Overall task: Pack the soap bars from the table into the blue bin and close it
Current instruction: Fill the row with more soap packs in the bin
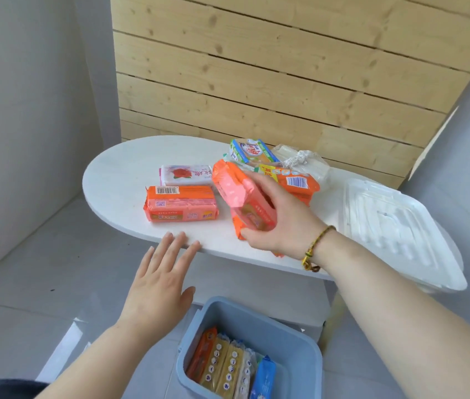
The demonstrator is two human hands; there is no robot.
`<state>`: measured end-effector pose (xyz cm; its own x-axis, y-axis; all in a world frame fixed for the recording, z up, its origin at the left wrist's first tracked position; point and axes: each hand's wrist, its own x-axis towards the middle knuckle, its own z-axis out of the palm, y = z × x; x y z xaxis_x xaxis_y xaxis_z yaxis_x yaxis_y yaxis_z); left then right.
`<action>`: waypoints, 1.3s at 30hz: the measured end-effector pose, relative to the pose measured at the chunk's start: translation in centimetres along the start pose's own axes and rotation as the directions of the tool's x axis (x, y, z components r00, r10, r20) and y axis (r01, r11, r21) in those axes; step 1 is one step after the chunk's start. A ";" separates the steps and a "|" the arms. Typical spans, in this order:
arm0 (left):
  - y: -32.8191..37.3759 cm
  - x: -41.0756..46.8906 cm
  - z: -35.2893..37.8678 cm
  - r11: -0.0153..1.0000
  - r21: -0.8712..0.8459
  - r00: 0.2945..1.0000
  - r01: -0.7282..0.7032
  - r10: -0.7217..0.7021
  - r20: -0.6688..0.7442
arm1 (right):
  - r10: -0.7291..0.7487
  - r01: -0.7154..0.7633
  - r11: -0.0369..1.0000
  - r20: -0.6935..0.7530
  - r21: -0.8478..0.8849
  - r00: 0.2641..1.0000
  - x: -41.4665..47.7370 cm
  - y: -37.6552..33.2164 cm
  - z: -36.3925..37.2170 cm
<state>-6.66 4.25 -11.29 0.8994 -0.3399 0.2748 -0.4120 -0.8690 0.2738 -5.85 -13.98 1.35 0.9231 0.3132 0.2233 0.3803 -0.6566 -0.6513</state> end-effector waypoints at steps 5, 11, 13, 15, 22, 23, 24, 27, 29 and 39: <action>1.4 -1.3 1.7 0.977 0.119 0.984 -0.175 0.179 -0.018 | 0.251 -0.264 0.963 0.176 0.052 0.952 -7.6 2.4 -1.6; 2.0 -2.7 7.4 0.982 0.066 0.897 -0.178 0.134 0.420 | 0.562 -0.614 0.789 0.455 -0.042 0.691 -12.3 9.3 2.9; 1.4 -2.9 9.5 0.997 0.060 0.848 -0.038 0.000 0.530 | 0.664 -0.729 0.685 0.415 -0.005 0.622 -13.0 12.1 5.4; 0.7 -3.3 11.3 0.998 0.053 0.787 0.034 -0.059 0.615 | 0.777 -0.842 0.537 0.356 0.057 0.519 -13.7 14.8 8.2; 0.2 -4.9 15.1 0.981 0.114 0.560 -0.157 -0.006 0.828 | 0.946 -0.979 0.077 0.295 0.189 0.132 -15.9 21.7 14.6; 0.1 -4.8 15.4 0.980 0.115 0.579 -0.164 0.001 0.815 | 0.951 -0.975 0.048 0.289 0.219 0.112 -15.9 22.3 15.5; 0.0 -4.6 15.8 0.980 0.115 0.600 -0.163 0.006 0.800 | 0.954 -0.969 0.026 0.282 0.245 0.097 -15.8 22.8 16.3; -0.5 -4.6 16.8 0.986 0.097 0.624 -0.136 0.009 0.782 | 0.961 -0.953 -0.057 0.274 0.299 0.028 -15.9 23.7 18.4; -0.5 -4.9 17.7 0.989 0.088 0.620 -0.118 0.004 0.785 | 0.961 -0.943 -0.127 0.273 0.306 -0.041 -16.2 24.3 19.3; 0.0 -5.9 19.3 0.988 0.136 0.662 -0.074 -0.054 0.748 | 0.944 -0.962 -0.100 0.328 0.253 -0.011 -16.4 26.9 21.4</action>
<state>-9.13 -0.64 -30.71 0.7262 -0.4471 -0.5223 -0.4535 -0.8825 0.1249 -11.96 -22.03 -35.34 0.3299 -0.3983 -0.8559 -0.9406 -0.0620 -0.3338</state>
